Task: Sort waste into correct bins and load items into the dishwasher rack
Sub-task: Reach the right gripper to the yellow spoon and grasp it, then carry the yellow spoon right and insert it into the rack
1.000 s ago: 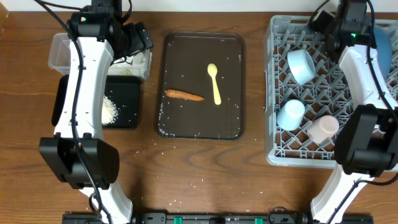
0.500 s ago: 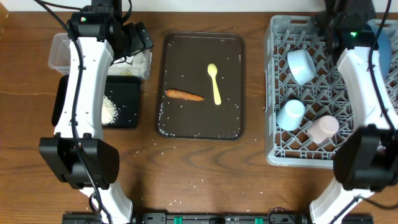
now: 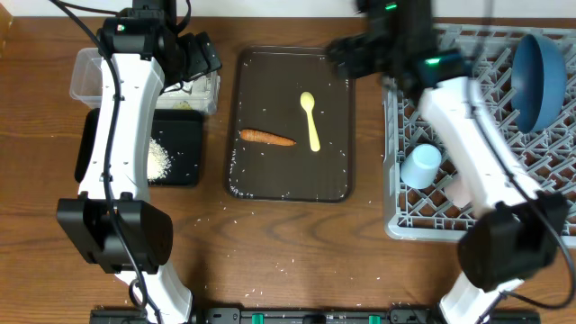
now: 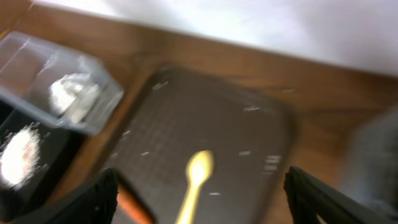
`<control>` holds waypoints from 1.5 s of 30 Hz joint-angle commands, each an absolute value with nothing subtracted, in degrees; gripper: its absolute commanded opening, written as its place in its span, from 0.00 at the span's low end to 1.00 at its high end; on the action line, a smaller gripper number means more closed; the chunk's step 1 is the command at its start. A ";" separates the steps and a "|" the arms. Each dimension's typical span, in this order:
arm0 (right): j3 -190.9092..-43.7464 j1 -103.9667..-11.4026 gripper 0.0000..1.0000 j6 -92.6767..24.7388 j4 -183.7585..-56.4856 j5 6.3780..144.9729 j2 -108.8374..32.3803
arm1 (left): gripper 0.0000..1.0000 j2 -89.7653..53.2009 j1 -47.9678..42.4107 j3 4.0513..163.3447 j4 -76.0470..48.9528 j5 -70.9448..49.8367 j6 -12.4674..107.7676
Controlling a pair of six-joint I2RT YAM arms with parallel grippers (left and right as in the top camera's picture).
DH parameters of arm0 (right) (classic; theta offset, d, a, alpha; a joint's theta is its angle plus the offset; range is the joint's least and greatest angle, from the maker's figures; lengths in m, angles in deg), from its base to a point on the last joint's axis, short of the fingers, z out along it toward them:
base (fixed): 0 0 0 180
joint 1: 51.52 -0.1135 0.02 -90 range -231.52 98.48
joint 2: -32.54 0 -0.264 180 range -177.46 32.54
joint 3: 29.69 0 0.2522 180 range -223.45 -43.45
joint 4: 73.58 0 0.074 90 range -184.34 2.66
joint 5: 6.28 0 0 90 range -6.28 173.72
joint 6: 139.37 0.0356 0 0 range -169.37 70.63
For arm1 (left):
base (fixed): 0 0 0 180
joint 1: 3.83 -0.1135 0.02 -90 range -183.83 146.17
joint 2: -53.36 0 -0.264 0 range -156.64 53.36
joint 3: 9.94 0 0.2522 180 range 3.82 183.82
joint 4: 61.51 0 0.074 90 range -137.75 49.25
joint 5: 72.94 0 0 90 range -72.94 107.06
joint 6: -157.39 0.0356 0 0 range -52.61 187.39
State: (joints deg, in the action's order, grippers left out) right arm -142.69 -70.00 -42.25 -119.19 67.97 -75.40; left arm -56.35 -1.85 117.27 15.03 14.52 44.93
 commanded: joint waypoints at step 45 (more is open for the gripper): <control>-142.08 -79.99 0.06 -18.36 -110.30 81.94 -103.99 | 0.99 -55.93 -2.05 117.82 15.21 15.61 45.08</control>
State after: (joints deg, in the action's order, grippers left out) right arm -143.33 -79.86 -18.56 -108.81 81.96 -100.90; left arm -56.35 -1.85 117.27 15.03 14.52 44.93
